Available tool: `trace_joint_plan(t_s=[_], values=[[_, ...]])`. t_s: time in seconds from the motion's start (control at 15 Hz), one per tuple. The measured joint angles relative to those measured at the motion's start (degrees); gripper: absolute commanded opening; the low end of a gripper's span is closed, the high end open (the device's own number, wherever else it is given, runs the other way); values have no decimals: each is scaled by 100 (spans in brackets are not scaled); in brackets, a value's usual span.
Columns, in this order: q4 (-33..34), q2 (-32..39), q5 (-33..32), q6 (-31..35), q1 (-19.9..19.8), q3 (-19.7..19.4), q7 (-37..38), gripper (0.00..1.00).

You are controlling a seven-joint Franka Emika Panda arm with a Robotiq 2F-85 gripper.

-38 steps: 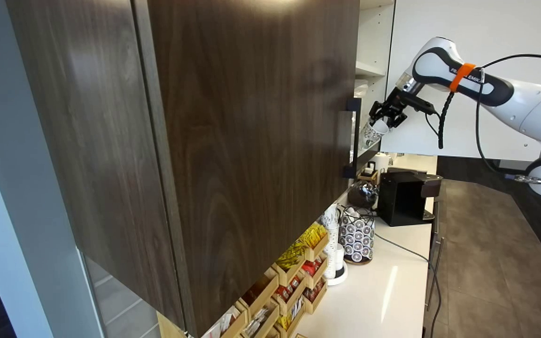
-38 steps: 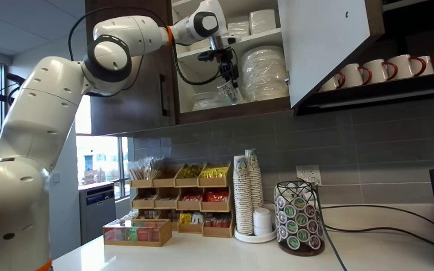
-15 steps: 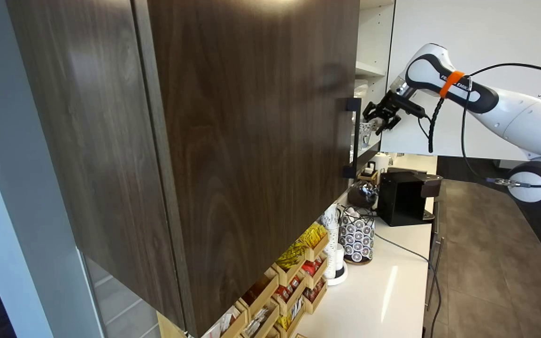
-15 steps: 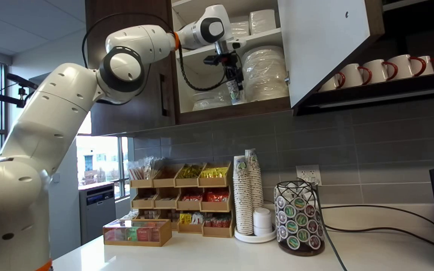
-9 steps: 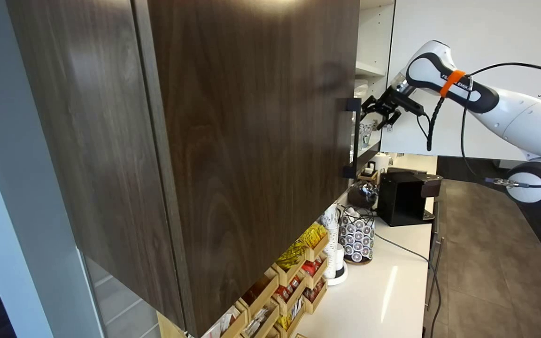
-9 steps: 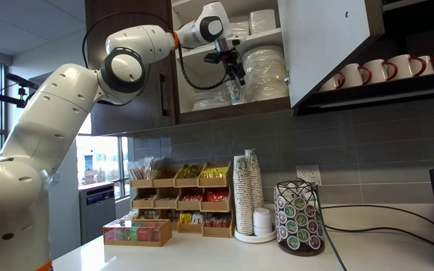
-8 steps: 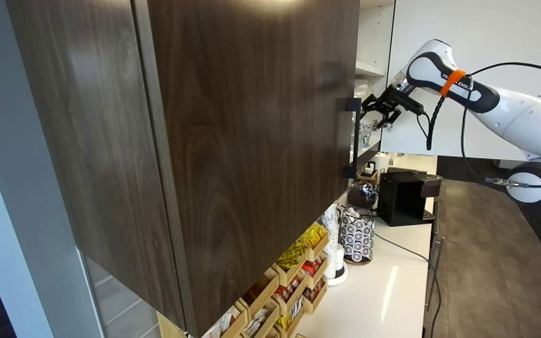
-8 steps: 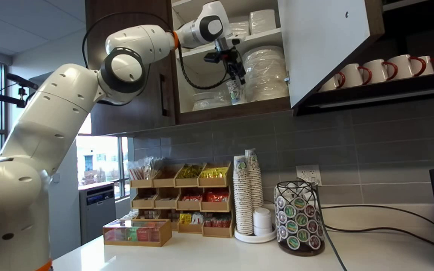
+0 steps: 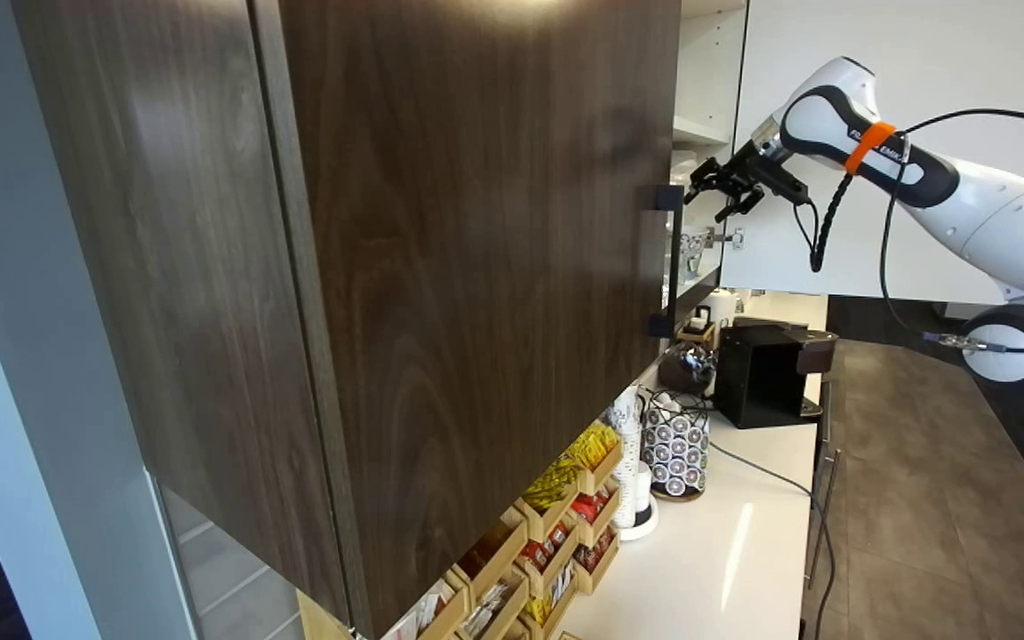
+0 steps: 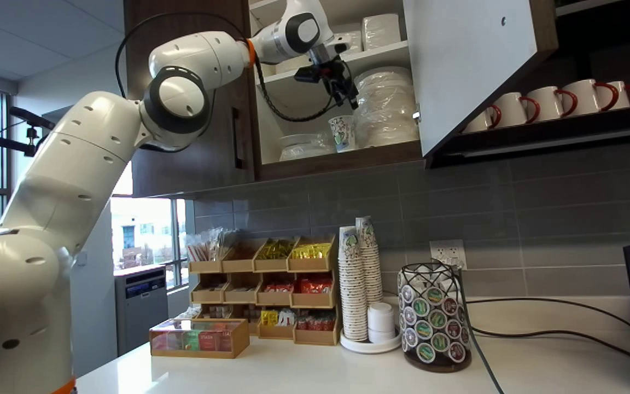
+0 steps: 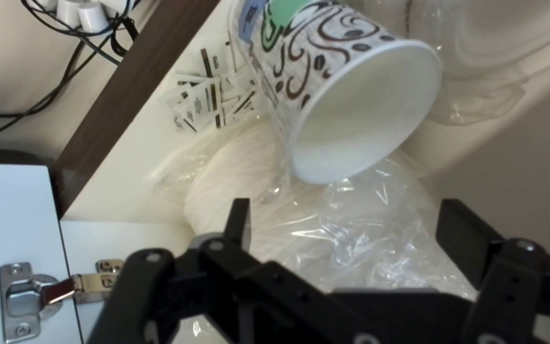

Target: Pick up the paper cup and put it on the bottom shelf in the top open cabinet

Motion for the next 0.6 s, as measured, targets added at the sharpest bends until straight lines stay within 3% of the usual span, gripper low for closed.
trace_joint_plan(t_s=[0.6], values=[[-261,-794,265,-105,-168,59,-1348,100]])
